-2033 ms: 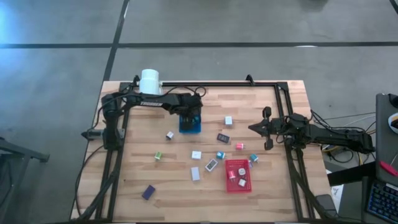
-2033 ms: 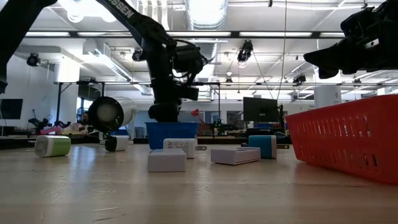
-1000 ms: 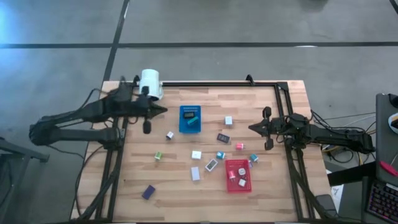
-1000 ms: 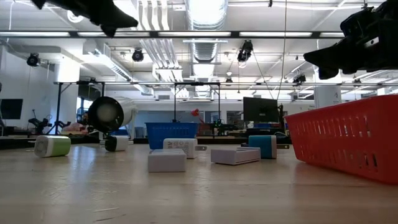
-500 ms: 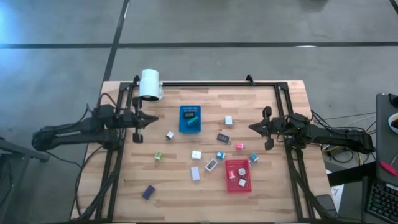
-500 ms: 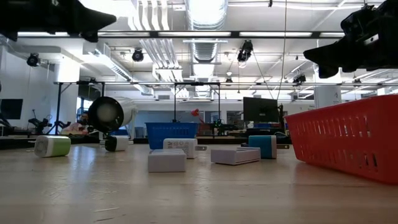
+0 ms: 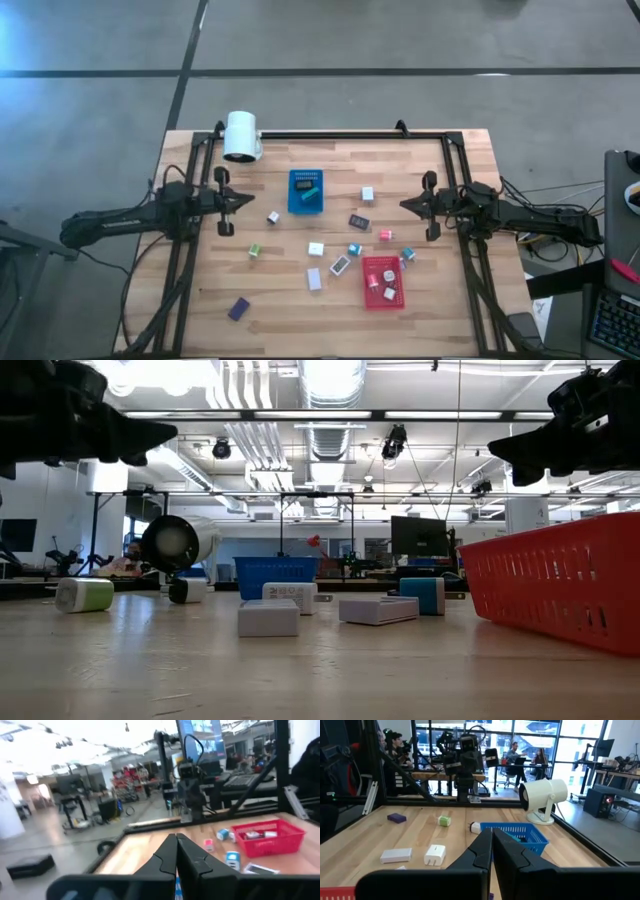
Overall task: Pick & Place Office items
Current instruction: Put the right white charger adapter into the red bin
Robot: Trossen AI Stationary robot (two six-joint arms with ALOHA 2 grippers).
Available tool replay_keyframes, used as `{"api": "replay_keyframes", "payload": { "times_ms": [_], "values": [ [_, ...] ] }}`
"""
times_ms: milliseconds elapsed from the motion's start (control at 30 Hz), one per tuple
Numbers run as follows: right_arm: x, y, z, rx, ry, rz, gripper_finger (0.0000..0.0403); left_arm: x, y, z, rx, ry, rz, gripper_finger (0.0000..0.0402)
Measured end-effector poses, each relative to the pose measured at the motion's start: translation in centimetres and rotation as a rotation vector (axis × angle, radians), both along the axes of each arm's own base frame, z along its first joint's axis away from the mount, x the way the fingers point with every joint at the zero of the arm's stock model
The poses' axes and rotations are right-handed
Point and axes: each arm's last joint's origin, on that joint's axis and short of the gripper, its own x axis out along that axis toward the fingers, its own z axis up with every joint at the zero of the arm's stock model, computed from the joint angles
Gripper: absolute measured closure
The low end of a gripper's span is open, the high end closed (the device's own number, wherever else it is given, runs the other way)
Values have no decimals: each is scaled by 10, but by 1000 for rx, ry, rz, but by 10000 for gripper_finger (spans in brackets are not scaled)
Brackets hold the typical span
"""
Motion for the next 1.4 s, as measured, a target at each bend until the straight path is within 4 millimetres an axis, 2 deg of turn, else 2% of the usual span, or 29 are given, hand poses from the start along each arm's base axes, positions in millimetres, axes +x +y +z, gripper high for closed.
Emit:
{"api": "replay_keyframes", "payload": {
  "times_ms": [233,633,967,1133,1267,1400],
  "values": [
    [0,0,0,-15,0,-1,394,1,0,-11,23,59,-3,393],
    [3,-1,-4,-18,39,-3,394,1,0,-17,-26,124,-3,392],
    [7,-3,-8,-8,79,-63,394,2,1,-20,17,156,5,386],
    [10,-8,-2,106,30,-216,394,2,1,-20,17,154,6,387],
    [18,-11,8,134,143,-266,394,2,1,-19,9,147,6,387],
    [31,-14,28,149,288,-276,394,2,1,-19,-4,146,6,388]
  ]
}}
